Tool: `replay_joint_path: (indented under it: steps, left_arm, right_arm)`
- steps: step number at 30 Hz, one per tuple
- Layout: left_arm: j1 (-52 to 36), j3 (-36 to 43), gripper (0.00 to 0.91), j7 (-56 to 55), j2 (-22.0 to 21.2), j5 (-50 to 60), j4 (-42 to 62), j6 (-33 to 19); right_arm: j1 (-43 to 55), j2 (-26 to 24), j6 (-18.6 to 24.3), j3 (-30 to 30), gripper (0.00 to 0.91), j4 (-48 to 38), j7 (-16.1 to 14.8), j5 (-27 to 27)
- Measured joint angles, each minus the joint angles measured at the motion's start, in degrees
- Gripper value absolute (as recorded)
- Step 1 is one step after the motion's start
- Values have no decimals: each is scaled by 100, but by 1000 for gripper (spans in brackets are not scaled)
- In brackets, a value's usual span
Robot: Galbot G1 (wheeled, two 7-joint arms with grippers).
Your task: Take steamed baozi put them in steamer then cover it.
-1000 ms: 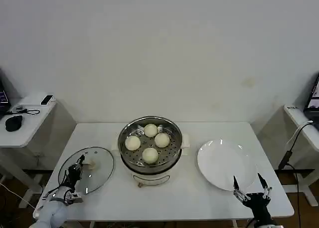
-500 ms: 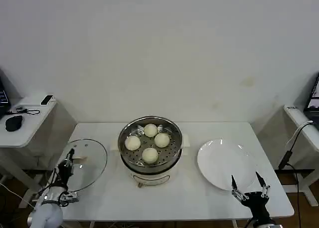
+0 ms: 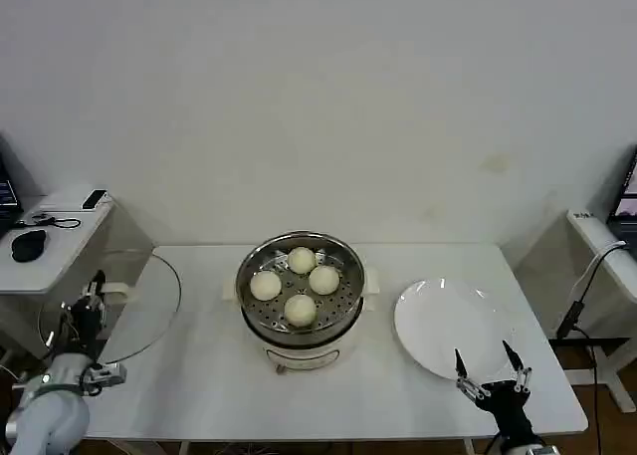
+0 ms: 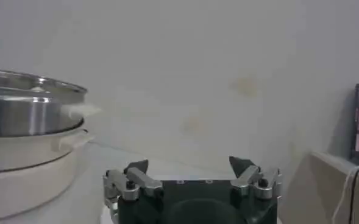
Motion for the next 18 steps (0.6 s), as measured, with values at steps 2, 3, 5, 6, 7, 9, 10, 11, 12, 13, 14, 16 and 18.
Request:
replay_joint_path:
  steps: [2,3,5,6,7,9,10,11,12,13,14,16,18]
  left_arm:
    - [-5,-6,0,142,80,-45,-159,74]
    - [-14,5,0,216,130,-75,-249,119]
    - [-45,75,0,344,224,-125,-422,210]
    - [-65,132,0,408,270,-136,-514,257]
    - [-85,188,0,468,306,-145,-592,301]
    - [-141,326,0,576,381,-168,-751,396]
    - [-178,399,0,619,408,-169,-825,446]
    - [-217,471,0,653,429,-171,-890,492]
    - [-266,566,0,692,449,-175,-952,546]
    - [-314,654,0,730,460,-174,-1005,592]
    - [-375,761,0,771,469,-174,-1064,644]
    - [-497,964,0,844,483,-186,-1156,733]
    - [-644,1210,0,923,488,-209,-1236,841]
  right_arm:
    - [10,-1,0,-4,907,-19,-1,-18]
    - [15,-2,1,-6,907,-29,-3,-30]
    - [26,-1,5,-8,907,-50,-5,-50]
    - [30,2,13,-3,907,-63,-7,-61]
    - [30,5,20,2,907,-75,-9,-64]
    - [26,-2,24,17,907,-105,-9,-58]
    - [26,-8,22,17,907,-124,-9,-58]
    - [24,-9,21,17,907,-132,-8,-61]
    - [15,-12,21,16,907,-137,-5,-62]
    - [5,-16,19,17,907,-142,-2,-62]
    - [-2,-12,19,17,907,-145,2,-71]
    - [-5,10,6,0,907,-141,9,-100]
    - [-10,31,2,-23,907,-129,15,-129]
